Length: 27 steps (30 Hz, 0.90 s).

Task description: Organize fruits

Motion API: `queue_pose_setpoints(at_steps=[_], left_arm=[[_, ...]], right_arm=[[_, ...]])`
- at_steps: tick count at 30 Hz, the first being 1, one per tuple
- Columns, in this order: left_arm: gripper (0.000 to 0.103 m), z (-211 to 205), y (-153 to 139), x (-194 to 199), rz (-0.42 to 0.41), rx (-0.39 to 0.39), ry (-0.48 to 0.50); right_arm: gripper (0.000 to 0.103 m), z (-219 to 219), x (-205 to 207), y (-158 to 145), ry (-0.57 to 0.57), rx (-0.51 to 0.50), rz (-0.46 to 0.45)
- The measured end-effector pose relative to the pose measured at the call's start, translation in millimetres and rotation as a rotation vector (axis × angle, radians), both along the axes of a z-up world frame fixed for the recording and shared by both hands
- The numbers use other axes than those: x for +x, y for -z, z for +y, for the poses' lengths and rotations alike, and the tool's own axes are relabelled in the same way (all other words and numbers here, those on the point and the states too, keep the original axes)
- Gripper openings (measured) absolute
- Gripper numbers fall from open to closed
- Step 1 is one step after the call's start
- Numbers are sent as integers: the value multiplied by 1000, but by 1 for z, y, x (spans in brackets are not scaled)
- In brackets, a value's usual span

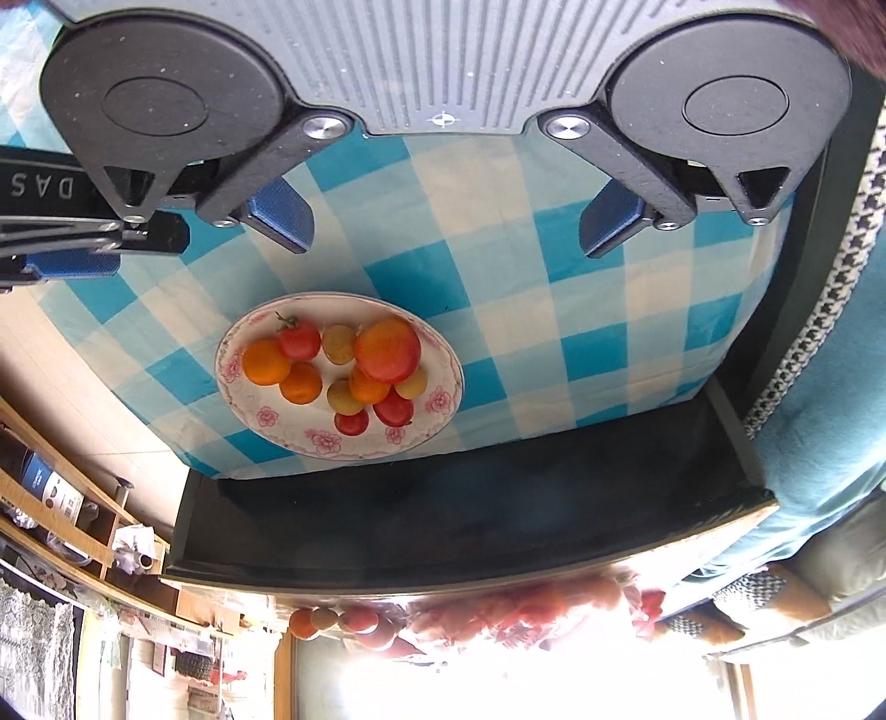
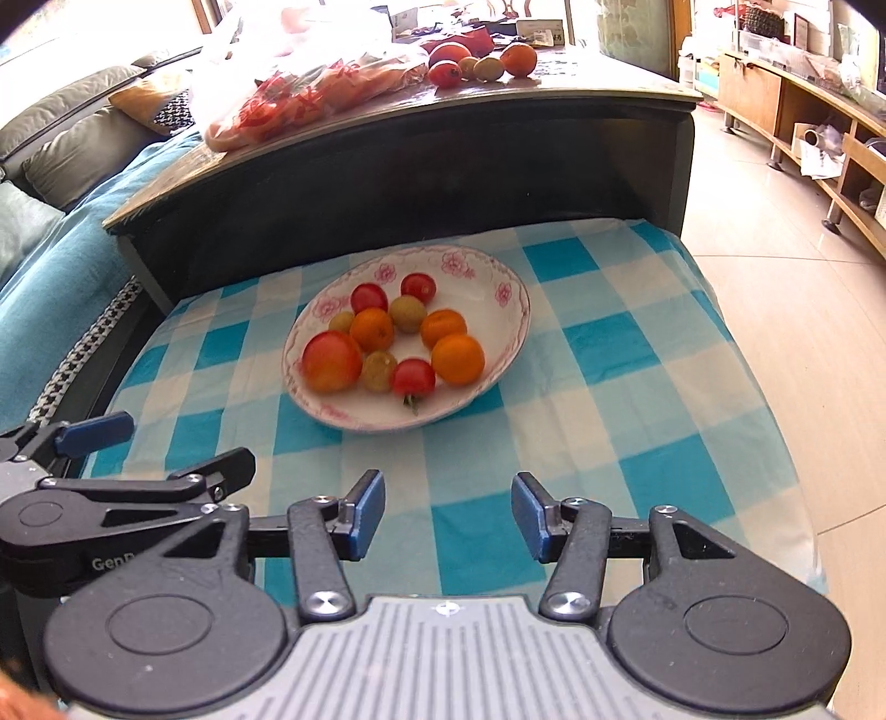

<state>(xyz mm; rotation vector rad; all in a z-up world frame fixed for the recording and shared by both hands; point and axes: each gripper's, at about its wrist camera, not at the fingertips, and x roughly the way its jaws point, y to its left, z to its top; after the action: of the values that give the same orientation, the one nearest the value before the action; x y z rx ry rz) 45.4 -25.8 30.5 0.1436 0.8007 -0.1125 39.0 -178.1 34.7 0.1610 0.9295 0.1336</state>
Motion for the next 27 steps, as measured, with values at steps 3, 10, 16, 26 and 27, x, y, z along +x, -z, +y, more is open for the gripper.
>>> queue_pose_setpoints(at_steps=[3,10,16,26,27], left_arm=[[103,0,1,-9,-2,2,-7],[103,0,4,-23,0,20,-16],[103,-3,3,-33,-10,60,-22],[103,-1,1,-51,-1,39,-24],[103,0,0,-52,5,35,-29]], right_arm=[[53,2,-11,0,3,-2,2],[53,3,-29,-4,8,7,-5],[54,9,-40,-7,-1,4,-8],[54,11,-58,-10,2,11,-10],[54,11,-61,-10,2,12,-12]])
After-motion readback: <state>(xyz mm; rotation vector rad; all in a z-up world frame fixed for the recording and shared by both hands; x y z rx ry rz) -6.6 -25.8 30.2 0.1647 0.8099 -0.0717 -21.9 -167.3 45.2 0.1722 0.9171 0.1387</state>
